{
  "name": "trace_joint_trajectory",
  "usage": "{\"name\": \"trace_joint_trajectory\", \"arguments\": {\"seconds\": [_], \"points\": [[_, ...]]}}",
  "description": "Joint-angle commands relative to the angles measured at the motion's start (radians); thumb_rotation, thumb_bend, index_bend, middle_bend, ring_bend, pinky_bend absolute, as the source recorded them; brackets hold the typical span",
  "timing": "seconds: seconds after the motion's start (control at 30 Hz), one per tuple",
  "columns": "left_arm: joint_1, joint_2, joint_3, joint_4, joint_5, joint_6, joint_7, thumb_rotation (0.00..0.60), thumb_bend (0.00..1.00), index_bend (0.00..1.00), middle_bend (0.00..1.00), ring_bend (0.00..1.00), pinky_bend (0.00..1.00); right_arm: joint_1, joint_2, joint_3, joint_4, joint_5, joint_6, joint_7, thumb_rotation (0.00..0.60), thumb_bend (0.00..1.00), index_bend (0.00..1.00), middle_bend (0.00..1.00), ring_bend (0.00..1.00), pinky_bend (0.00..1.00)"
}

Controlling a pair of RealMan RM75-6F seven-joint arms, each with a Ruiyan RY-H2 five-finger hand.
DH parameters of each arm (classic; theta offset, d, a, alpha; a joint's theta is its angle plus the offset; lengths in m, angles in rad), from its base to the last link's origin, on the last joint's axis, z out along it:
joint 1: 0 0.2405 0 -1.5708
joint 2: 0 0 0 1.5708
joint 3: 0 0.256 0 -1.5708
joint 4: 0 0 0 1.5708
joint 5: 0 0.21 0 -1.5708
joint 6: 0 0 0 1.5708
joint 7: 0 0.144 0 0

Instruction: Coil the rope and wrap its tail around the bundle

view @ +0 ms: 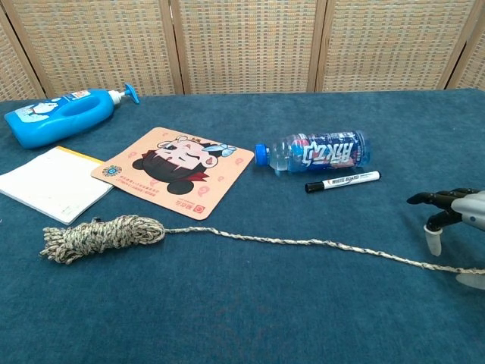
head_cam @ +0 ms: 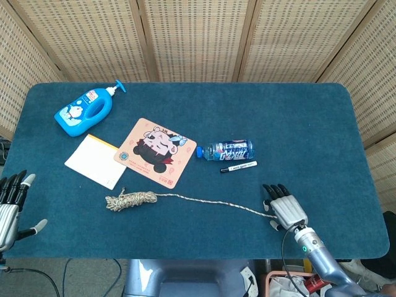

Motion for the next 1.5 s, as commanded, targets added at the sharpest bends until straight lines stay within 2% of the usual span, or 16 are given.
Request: {"name": "trace_joint_trajectory", "arguments": {"seconds": [0.03,0.43,0.77,1.1,1.37,1.5], "points": [[-0.001,-0.001,0.002,0.0,0.002,-0.003,0.003,0.6,0.04,0.0,0.0,0.0,0.0,-0.004,-0.012,-0.012,0.016,-0.008,0.009,0.018,0.6,0.3,0.44,0.0,0.0,0.0],[-0.002,0.0,0.001,0.0,-0.006,-0.004,-0.004,0.6,0.04,0.0,0.0,0.0,0.0,-0.002,-0.039,-0.03,0.077,-0.026,0.032,0.047,0.6,0.35,0.47,0.0,0.0,0.0],[-0.004,-0.004,0.005,0.003,-0.006,-0.01,0.003,0.6,0.04,0.0,0.0,0.0,0.0,0.01,-0.055,-0.024,0.086,0.037,0.007,-0.006,0.6,0.39,0.48,0.0,0.0,0.0],[-0.006,-0.009,0.008,0.004,-0.006,-0.015,0.01,0.6,0.04,0.0,0.0,0.0,0.0,0.015,-0.067,-0.031,0.102,0.034,0.012,0.013,0.6,0.4,0.59,0.0,0.0,0.0],[-0.007,-0.007,0.007,0.003,-0.013,-0.018,0.006,0.6,0.04,0.0,0.0,0.0,0.0,0.014,-0.076,-0.033,0.114,0.024,0.026,0.03,0.6,0.45,0.62,0.01,0.0,0.0],[-0.009,-0.004,0.004,0.004,-0.025,-0.026,-0.001,0.6,0.04,0.0,0.0,0.0,0.0,0.0,-0.067,-0.029,0.102,-0.009,0.076,0.071,0.6,0.46,0.64,0.03,0.0,0.0]]}}
